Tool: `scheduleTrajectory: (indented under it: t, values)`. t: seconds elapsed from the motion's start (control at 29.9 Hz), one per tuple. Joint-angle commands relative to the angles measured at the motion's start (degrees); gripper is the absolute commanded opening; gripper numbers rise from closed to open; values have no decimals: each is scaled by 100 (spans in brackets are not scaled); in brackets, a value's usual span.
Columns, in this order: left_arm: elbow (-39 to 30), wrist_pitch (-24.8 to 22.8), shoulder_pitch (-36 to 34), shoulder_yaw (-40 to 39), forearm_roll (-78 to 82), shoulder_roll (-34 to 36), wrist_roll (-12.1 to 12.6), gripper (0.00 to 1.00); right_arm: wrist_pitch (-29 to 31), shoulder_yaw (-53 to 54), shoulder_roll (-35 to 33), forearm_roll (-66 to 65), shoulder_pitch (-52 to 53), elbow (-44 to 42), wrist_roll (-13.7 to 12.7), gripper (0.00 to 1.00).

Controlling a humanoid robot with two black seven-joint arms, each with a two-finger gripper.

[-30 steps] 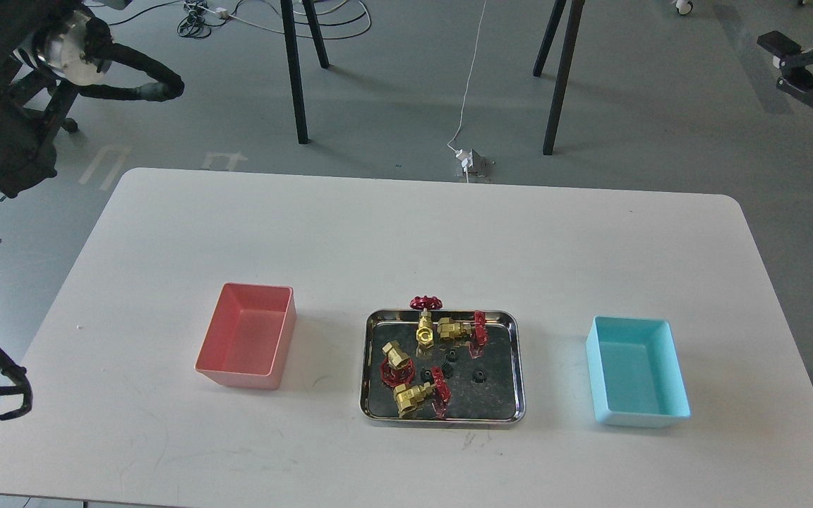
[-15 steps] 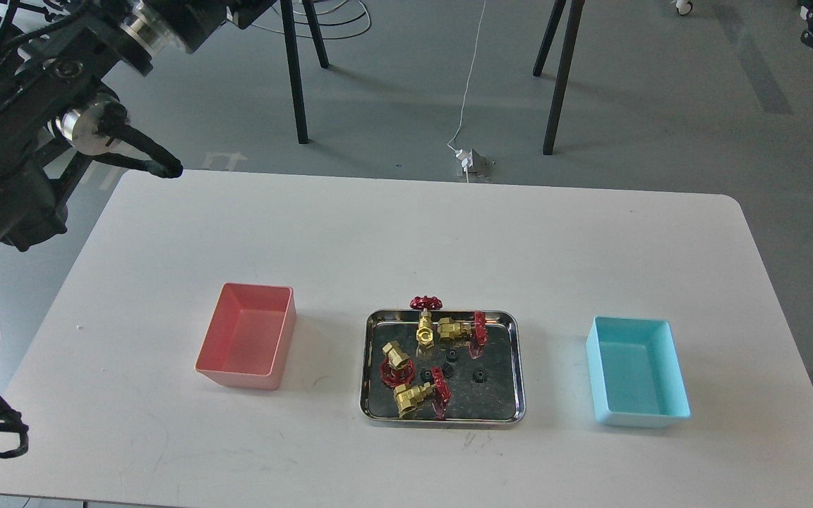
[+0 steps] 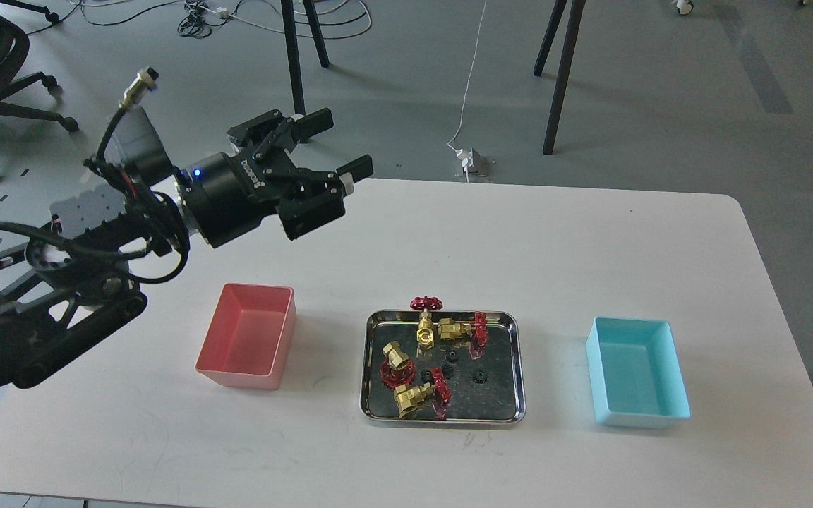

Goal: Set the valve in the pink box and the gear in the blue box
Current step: 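Reach the left hand into the tray and grasp a brass valve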

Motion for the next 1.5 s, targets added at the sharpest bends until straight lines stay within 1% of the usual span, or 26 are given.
scheduleTrajectory:
  t: [0.0, 0.07, 0.2, 0.3, 0.33, 0.43, 0.64, 0.87, 0.97, 1.14, 1.2, 1.3, 1.44, 1.47]
  values:
    - [8, 222, 452, 383, 259, -324, 480, 92, 0, -3, 3, -17, -1, 6, -2, 99]
    - [139, 213, 575, 515, 259, -552, 560, 94, 0, 6, 3, -87, -1, 6, -19, 99]
    - [622, 204, 813, 692, 259, -1167, 595, 94, 0, 14, 3, -176, 17, 15, -46, 99]
    - [930, 204, 1058, 701, 259, -1475, 797, 94, 0, -3, 3, -176, 140, 6, -116, 99]
    - [983, 204, 1164, 701, 259, -1546, 823, 94, 0, -3, 3, -176, 149, 6, -125, 99]
    - [1229, 196, 1393, 701, 259, -1765, 832, 94, 0, -3, 3, -176, 193, 6, -151, 99]
    - [1783, 196, 1542, 727, 259, -2152, 832, 94, 0, -12, 3, -193, 166, 6, -151, 99]
    - [2363, 204, 1508, 736, 259, -2574, 797, 94, -8, -12, 20, -255, 219, -11, -151, 99]
    - [2478, 204, 1508, 894, 259, -2689, 797, 94, -8, -12, 20, -246, 254, -11, -151, 99]
    - [2750, 204, 1508, 912, 259, -2908, 806, 93, -8, -12, 20, -246, 254, -11, -151, 98]
    - [2794, 204, 1499, 912, 259, -2926, 806, 86, -8, -12, 20, -246, 246, -11, -151, 98]
    - [2794, 204, 1429, 912, 259, -2926, 797, 71, -17, -21, 29, -246, 246, -11, -142, 98]
    - [2803, 196, 1358, 912, 259, -2865, 789, 62, -17, -21, 38, -255, 246, -20, -142, 98]
    - [2803, 187, 1358, 912, 259, -2847, 780, 52, -17, -21, 38, -246, 246, -20, -142, 98]
